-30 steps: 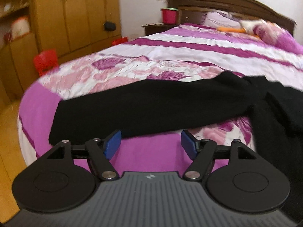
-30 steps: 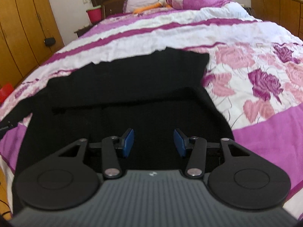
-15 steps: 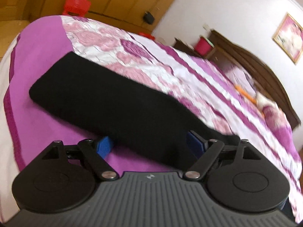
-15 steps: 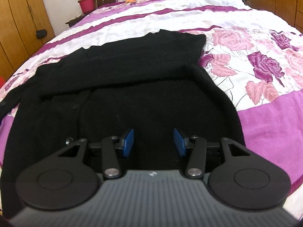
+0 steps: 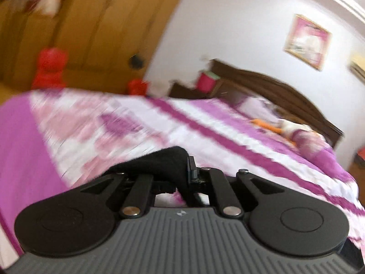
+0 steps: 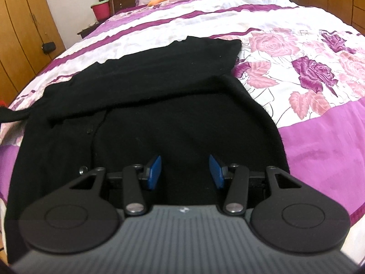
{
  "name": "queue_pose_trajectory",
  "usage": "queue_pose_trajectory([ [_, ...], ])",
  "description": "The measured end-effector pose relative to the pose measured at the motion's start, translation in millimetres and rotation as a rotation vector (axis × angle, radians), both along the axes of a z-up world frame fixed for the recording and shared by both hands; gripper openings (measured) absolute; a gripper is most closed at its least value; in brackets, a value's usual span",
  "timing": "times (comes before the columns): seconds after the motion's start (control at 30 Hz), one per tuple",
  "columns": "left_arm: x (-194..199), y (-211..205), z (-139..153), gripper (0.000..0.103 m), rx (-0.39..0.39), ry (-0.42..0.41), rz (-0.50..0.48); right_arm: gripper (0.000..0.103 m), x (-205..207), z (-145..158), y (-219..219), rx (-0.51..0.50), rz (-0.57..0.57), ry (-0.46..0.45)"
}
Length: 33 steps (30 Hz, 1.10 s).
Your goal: Fold small clothes
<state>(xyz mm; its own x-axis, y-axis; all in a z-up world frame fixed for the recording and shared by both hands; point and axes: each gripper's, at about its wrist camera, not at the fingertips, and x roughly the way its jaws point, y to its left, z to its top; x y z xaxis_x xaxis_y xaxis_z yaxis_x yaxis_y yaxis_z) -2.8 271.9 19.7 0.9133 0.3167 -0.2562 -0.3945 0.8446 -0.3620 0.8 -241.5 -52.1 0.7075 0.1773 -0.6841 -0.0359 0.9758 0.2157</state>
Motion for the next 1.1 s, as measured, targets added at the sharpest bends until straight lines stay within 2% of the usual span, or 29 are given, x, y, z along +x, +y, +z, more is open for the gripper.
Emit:
queue_pose_trajectory([
  [0.27,17.9,-79.9,55.6,0.010,0.107,-0.074,-0.245,0.049,-6.8,8.3,-6.4,0.027,-0.023,-0.047],
  [0.5,40.5,-157.2,59.5,0.010,0.123,-0.057,-0.392,0.049,-12.9,8.3,-16.8,0.057,-0.037,-0.065],
  [0.63,55.5,-201.2,47.5,0.010,0.136,-0.026,-0.462,0.049,-14.6,7.9,-22.9,0.066,-0.044,-0.081],
  [0.8,81.7,-251.8,13.3,0.010,0.189,0.089,-0.548,0.049,-13.1,1.0,-32.1,0.091,-0.060,-0.071],
  [0.93,96.2,-275.3,-21.5,0.010,0.215,0.173,-0.582,0.049,-13.2,-4.4,-39.3,0.110,-0.058,-0.067],
  [1.1,110.3,-295.9,-50.8,0.010,0.240,0.256,-0.629,0.048,-12.2,-10.0,-45.5,0.135,-0.054,-0.064],
])
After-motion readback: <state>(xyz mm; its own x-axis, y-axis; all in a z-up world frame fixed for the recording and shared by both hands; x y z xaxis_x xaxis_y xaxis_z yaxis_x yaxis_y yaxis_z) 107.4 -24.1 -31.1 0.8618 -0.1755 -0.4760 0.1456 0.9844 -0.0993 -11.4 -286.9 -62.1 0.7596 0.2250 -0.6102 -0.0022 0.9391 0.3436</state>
